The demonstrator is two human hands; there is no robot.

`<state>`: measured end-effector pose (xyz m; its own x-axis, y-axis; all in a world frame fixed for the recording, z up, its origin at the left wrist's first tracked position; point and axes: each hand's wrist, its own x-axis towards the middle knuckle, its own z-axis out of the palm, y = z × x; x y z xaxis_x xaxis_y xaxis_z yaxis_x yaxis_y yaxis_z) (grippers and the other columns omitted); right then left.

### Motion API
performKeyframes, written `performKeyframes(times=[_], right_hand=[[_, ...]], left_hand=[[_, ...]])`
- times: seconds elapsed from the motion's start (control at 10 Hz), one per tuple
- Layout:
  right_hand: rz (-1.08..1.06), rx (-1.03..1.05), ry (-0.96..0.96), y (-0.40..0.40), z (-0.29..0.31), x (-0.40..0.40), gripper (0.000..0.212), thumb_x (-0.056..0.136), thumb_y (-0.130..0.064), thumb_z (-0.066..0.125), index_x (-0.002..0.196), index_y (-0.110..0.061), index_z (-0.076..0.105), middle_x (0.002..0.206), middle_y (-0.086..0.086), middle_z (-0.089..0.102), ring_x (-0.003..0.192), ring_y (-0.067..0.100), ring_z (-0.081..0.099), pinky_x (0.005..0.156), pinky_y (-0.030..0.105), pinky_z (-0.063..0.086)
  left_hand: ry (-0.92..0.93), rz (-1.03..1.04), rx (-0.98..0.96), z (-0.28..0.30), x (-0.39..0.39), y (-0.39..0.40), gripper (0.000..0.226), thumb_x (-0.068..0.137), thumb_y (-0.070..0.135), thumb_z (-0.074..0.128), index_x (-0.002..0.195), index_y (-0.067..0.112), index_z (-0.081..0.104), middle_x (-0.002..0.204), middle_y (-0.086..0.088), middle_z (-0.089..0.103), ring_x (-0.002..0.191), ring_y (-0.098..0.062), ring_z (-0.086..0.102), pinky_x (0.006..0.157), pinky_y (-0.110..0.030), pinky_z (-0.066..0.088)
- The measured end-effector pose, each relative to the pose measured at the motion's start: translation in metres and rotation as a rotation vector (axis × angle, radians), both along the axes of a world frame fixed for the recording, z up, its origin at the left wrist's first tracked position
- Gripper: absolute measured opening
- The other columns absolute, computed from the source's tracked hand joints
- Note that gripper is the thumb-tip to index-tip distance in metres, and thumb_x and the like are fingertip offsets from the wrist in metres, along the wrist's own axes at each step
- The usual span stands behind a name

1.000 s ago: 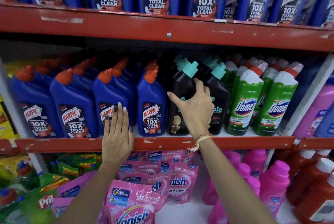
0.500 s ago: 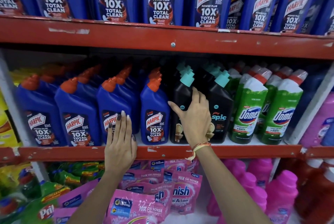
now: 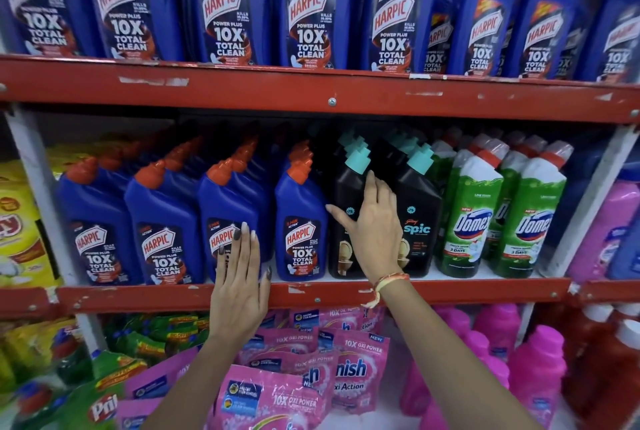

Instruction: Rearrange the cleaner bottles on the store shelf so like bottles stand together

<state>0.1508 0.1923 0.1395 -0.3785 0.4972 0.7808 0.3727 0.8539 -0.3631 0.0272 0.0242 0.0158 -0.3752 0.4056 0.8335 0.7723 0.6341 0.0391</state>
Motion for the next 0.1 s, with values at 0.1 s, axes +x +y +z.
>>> performKeyframes(times=[0.1], right_hand=[[0.031, 0.084, 0.13, -0.005, -0.0023, 0.0121, 0.074, 0.089, -0.05, 0.063, 0.138, 0.001, 0.045, 0.135, 0.019, 0.055, 0.13, 0.031, 0.049, 0.101, 0.042, 0.049]], left_hand=[[0.001, -0.077, 0.054, 0.0071, 0.0139, -0.0009, 0.062, 0.102, 0.03, 0.028, 0.155, -0.002, 0.02, 0.165, -0.015, 0.013, 0.152, -0.025, 0.013, 0.125, -0.037, 0.004]])
